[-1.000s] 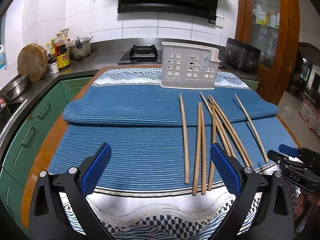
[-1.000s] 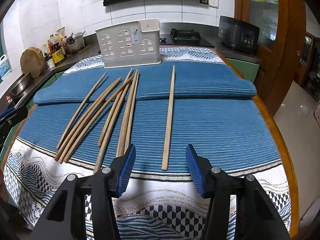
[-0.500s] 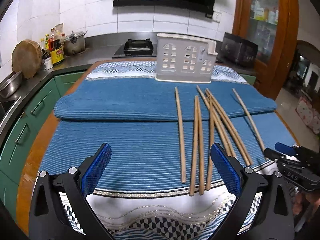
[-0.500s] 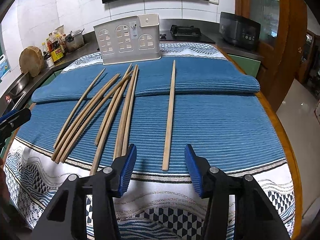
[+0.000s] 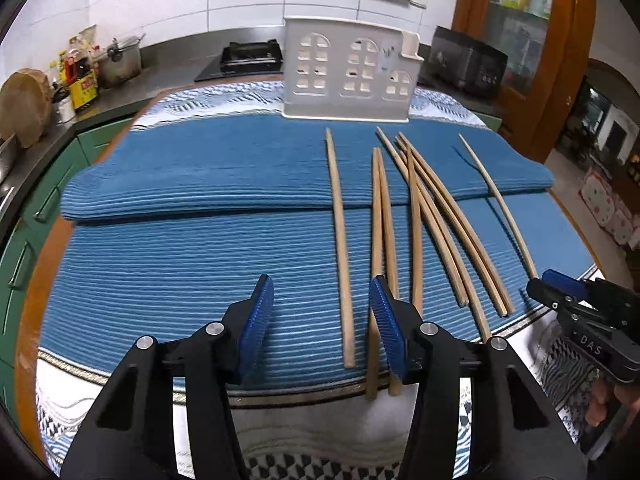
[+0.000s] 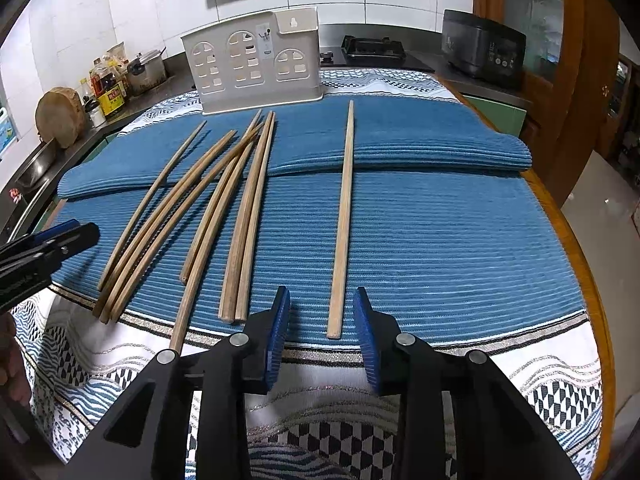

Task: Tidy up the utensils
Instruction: 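Lower the right gripper and close on one wooden chopstick while the left gripper grasps another, then lift the chopstick with the right gripper and carry it to the white holder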

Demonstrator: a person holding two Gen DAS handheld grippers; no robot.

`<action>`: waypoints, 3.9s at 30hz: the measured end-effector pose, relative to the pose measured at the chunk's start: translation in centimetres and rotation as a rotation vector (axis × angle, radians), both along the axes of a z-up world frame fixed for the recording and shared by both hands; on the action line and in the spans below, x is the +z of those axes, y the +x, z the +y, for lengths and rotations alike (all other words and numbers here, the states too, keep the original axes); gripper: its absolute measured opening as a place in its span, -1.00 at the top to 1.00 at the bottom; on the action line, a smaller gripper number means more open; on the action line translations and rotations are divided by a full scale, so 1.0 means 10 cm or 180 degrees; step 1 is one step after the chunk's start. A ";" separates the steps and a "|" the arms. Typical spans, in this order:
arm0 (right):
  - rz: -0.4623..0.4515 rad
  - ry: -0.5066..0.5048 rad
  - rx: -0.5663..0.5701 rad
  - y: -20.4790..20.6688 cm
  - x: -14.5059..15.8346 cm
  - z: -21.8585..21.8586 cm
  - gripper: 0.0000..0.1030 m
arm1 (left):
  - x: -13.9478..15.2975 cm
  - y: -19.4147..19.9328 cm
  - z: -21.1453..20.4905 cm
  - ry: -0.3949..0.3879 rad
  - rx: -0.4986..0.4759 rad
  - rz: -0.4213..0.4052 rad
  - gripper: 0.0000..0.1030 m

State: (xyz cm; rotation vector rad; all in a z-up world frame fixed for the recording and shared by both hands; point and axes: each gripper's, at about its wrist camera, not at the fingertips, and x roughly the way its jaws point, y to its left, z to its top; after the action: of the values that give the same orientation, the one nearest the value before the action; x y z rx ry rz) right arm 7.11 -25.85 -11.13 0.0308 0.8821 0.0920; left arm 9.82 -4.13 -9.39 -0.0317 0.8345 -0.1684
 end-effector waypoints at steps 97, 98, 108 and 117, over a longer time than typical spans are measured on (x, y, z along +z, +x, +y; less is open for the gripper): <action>-0.1183 -0.0536 0.0692 0.52 1.98 0.11 0.86 | -0.26 0.23 0.09 0.0136 -0.0266 0.0201 0.84; -0.1185 -0.0545 0.0696 0.52 1.99 0.12 0.86 | -0.25 0.24 0.09 0.0107 -0.0282 0.0210 0.86; -0.1241 -0.0613 0.0731 0.57 2.14 0.14 0.86 | 0.13 0.22 0.13 -0.0159 -0.0319 -0.0037 0.90; -0.1321 -0.0556 0.0755 0.65 2.37 0.14 0.86 | 0.63 0.29 0.19 -0.0404 -0.0343 -0.0364 0.90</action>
State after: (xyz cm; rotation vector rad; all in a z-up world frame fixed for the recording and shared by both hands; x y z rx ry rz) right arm 13.57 -24.47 12.55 -0.2492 0.4730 0.2335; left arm 12.73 -2.26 -3.13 -0.0956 0.7110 -0.3217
